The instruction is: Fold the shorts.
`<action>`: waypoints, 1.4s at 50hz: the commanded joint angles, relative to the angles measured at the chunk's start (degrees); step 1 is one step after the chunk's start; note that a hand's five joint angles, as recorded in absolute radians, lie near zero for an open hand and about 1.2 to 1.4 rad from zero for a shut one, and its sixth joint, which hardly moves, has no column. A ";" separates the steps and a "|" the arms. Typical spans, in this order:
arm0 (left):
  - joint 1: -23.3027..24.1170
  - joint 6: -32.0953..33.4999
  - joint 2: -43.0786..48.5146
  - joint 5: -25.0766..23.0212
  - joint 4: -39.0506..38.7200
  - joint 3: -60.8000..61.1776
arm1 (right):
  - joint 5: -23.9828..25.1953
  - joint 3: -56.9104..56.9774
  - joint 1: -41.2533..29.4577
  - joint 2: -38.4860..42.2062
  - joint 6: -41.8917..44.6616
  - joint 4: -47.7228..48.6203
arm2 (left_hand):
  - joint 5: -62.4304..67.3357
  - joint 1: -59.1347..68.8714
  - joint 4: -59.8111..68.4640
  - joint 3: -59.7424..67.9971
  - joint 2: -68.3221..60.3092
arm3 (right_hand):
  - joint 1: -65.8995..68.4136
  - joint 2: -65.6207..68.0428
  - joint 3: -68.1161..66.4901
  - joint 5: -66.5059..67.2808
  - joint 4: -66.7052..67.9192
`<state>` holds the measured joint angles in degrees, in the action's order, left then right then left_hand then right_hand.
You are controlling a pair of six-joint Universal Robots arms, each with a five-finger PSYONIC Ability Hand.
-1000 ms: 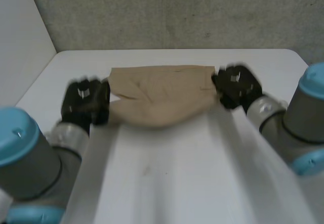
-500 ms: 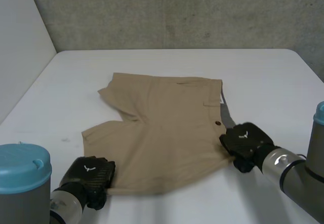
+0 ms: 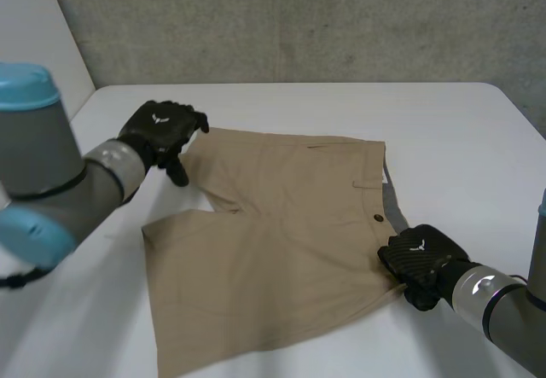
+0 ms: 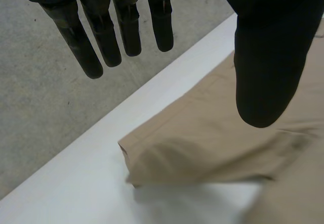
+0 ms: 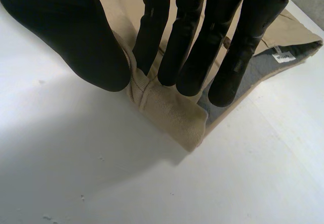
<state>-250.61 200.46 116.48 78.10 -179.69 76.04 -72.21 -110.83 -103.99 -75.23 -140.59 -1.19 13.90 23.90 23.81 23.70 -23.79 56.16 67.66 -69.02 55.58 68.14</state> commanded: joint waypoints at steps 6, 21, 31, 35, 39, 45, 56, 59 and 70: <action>-1.99 2.65 24.32 -6.03 1.18 -24.35 | -0.30 -0.44 -0.25 0.26 -0.12 1.19 | 6.33 6.33 6.41 6.53 -6.44 | 23.84 12.34 -10.98 14.42 11.86; -1.99 7.83 30.65 0.10 8.83 -32.01 | -0.39 -0.53 0.01 0.52 -0.03 2.42 | 56.10 56.10 56.19 56.30 -56.21 | 23.84 12.34 -10.98 14.42 11.86; -1.90 13.98 24.60 10.22 11.38 -19.29 | -0.39 -0.62 -0.07 0.61 -0.03 2.42 | 56.10 56.10 56.19 56.30 -56.21 | 23.84 12.34 -10.98 14.42 11.86; -1.64 14.08 22.48 10.58 11.21 -15.75 | -0.39 -0.62 -0.08 0.61 -0.03 2.42 | 56.10 56.10 56.19 56.30 -56.21 | 23.84 12.34 -10.98 14.42 11.86; -0.67 13.90 20.81 10.93 11.56 -12.76 | -0.39 -0.62 -0.08 0.61 -0.12 2.42 | 56.10 56.10 56.19 56.30 -56.21 | 23.84 12.34 -10.98 14.42 11.86; 1.88 13.20 16.60 10.49 10.59 -10.03 | -0.39 -0.79 -0.16 0.61 -0.03 2.42 | 37.66 37.66 37.74 37.86 -37.76 | 23.84 12.34 -10.98 14.42 11.86; 1.70 8.28 10.18 12.24 5.76 -9.68 | -0.39 -0.79 -0.07 0.17 -0.47 3.65 | 10.04 10.04 10.12 10.23 -10.14 | 23.84 12.34 -10.98 14.42 11.86; 1.70 6.44 6.49 13.21 5.93 -7.58 | -0.56 0.43 -0.43 0.08 -0.65 3.74 | 7.01 7.01 7.09 7.21 -7.12 | 23.84 12.34 -10.98 14.42 11.86; 4.42 -10.34 -12.31 12.69 6.90 12.63 | -2.14 10.70 -4.02 0.69 -16.61 3.04 | 7.34 7.34 7.43 7.54 -7.45 | 23.84 12.34 -10.98 14.42 11.86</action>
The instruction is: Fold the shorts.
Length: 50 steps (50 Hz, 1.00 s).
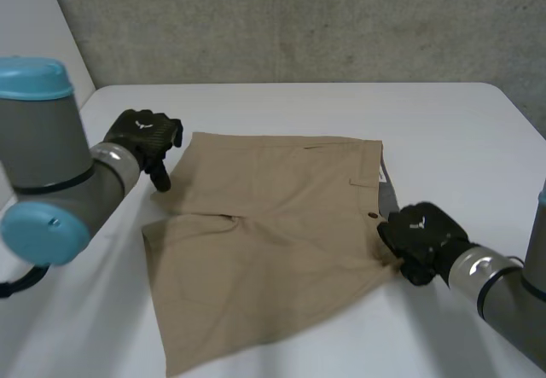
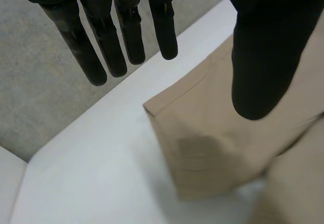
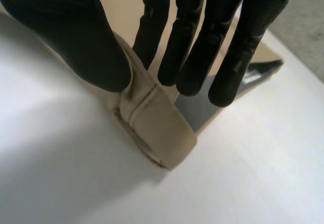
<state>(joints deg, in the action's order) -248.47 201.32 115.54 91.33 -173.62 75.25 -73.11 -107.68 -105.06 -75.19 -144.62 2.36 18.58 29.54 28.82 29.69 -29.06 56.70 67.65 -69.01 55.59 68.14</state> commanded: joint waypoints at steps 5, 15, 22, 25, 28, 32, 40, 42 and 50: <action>7.72 -17.00 -17.71 -0.45 2.23 23.42 | -3.62 12.40 -5.33 3.73 -17.00 -0.69 | 3.66 2.71 3.42 2.56 -3.18 | 23.30 12.35 -10.99 14.41 11.86; 16.70 -19.64 -19.21 3.32 2.50 33.46 | -8.37 17.86 -8.93 7.68 -19.64 -0.60 | 8.55 7.59 8.31 7.44 -8.06 | 23.30 12.35 -10.99 14.41 11.86; 19.60 -25.97 -17.64 11.41 2.50 34.35 | -8.37 20.23 -9.28 10.14 -26.49 -0.51 | 8.55 7.59 8.31 7.44 -8.06 | 23.30 12.35 -10.99 14.41 11.86; 20.83 -27.38 -15.70 14.40 2.32 33.91 | -8.46 21.02 -9.55 10.94 -26.85 -0.69 | 8.55 7.59 8.31 7.44 -8.06 | 23.30 12.35 -10.99 14.41 11.86; 21.62 -27.64 -14.21 16.51 1.88 33.29 | -8.63 20.94 -9.81 10.94 -26.85 -0.69 | 8.55 7.59 8.31 7.44 -8.06 | 23.30 12.35 -10.99 14.41 11.86; 22.15 -27.64 -12.28 17.13 1.79 32.41 | -8.55 20.76 -9.90 10.59 -26.85 -0.69 | 8.88 7.93 8.64 7.78 -8.40 | 23.30 12.35 -10.99 14.41 11.86; 25.14 -28.34 -9.46 17.39 0.92 30.92 | -8.37 20.15 -9.90 9.53 -26.76 -0.69 | 9.39 8.44 9.15 8.28 -8.91 | 23.30 12.35 -10.99 14.41 11.86; 25.40 -29.57 -9.20 17.39 -0.14 30.83 | -8.37 20.14 -9.90 9.53 -26.76 -0.69 | 9.39 8.43 9.15 8.28 -8.91 | 23.30 12.35 -10.99 14.41 11.86; 25.76 -31.34 -5.33 18.88 -2.16 29.25 | -8.37 19.79 -9.90 9.45 -27.03 -0.51 | 21.29 20.34 21.05 20.19 -20.81 | 23.30 12.35 -10.99 14.41 11.86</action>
<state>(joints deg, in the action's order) -222.85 170.68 107.65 108.91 -174.84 105.51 -81.48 -87.67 -114.95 -65.68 -171.43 1.75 22.87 32.63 33.11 32.80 -32.93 56.70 67.66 -69.01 56.22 68.14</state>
